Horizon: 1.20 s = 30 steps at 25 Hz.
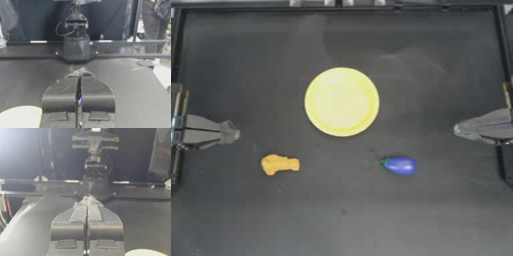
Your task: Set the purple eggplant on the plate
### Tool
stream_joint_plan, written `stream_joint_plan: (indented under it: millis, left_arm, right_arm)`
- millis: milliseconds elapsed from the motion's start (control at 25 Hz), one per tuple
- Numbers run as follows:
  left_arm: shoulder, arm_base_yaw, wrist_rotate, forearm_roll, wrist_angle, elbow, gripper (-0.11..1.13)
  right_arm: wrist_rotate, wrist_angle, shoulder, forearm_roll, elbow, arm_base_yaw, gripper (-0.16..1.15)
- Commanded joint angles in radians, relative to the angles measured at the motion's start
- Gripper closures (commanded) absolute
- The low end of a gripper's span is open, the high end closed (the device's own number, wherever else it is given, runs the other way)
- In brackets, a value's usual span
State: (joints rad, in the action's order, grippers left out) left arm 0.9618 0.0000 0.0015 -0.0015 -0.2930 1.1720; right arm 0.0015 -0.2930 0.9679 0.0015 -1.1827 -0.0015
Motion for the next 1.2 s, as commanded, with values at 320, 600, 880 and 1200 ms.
stream_joint_plan:
  millis: [320,600,880,1200]
  left_arm:
    - [0.000,0.003,0.049,0.000,0.037,-0.026,0.93]
    - [0.000,0.034,0.048,-0.002,0.077,-0.032,0.43]
    - [0.005,0.044,0.048,0.000,0.107,-0.031,0.01]
    - [0.015,0.066,0.046,-0.003,0.130,-0.026,-0.01]
  right_arm:
    - [-0.005,0.040,-0.012,-0.008,0.006,0.000,0.89]
    - [-0.012,0.040,-0.014,-0.028,0.005,-0.012,0.53]
    - [-0.012,0.052,-0.011,-0.034,0.008,-0.043,-0.06]
    - [-0.006,0.371,-0.021,-0.015,0.112,-0.083,-0.01]
